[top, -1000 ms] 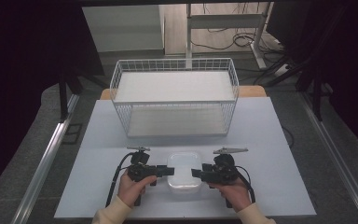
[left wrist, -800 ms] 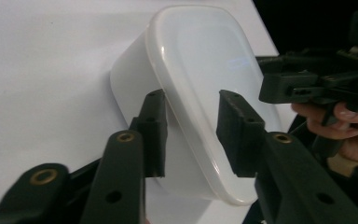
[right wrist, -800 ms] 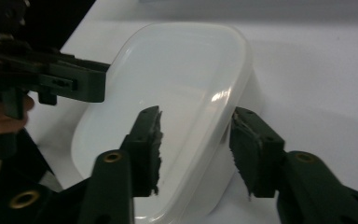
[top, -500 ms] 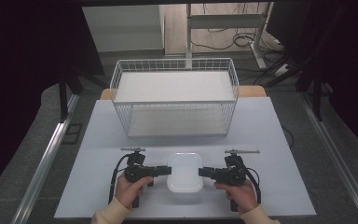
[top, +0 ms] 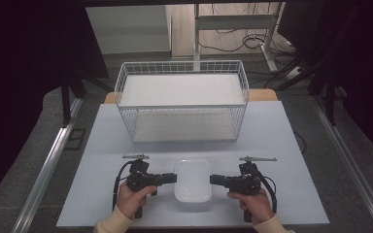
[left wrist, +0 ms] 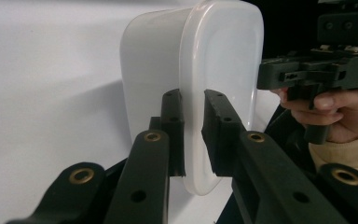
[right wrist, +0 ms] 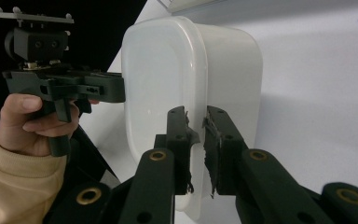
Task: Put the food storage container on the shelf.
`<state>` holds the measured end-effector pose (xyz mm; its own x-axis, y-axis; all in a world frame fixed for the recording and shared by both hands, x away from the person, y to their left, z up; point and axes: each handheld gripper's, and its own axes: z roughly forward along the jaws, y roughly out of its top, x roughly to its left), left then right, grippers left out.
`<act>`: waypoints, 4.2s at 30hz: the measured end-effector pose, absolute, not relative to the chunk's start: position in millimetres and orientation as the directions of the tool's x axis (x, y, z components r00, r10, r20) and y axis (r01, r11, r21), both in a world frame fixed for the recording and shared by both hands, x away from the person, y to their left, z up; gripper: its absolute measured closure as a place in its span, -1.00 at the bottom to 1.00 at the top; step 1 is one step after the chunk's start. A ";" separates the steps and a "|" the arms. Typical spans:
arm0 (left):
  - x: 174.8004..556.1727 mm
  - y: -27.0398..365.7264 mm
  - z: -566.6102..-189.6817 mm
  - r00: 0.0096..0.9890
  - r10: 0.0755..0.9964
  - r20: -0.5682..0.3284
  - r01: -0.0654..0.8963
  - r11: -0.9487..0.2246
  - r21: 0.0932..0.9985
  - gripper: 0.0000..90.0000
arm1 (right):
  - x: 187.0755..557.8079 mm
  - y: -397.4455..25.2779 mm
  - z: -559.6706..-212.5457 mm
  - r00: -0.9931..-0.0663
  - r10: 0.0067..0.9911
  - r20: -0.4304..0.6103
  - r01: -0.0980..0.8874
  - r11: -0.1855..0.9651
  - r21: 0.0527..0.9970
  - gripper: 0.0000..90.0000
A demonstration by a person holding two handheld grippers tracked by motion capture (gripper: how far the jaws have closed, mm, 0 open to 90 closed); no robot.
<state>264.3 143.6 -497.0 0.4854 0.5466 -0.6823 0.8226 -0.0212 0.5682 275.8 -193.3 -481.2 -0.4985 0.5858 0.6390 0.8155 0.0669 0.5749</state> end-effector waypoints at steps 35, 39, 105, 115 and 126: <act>261.4 153.3 -443.2 0.605 0.546 -0.579 0.704 -0.028 0.709 0.76 | 271.1 -186.5 -428.6 -0.679 0.547 0.490 0.639 0.111 0.761 0.78; 264.6 154.8 -433.0 0.622 0.543 -0.564 0.684 -0.026 0.729 0.76 | 274.8 -185.8 -418.2 -0.695 0.541 0.472 0.617 0.114 0.778 0.78; 413.2 181.8 -286.4 0.670 0.533 -0.516 0.622 -0.025 0.783 0.76 | 419.0 -164.7 -277.5 -0.747 0.489 0.450 0.547 0.068 0.835 0.79; 441.0 179.4 -298.0 0.643 0.531 -0.552 0.657 -0.012 0.754 0.76 | 444.0 -166.2 -285.4 -0.724 0.493 0.482 0.578 0.052 0.814 0.78; 468.7 178.5 -313.7 0.565 0.522 -0.639 0.715 0.076 0.695 0.73 | 470.1 -165.8 -301.7 -0.625 0.524 0.579 0.658 -0.046 0.752 0.72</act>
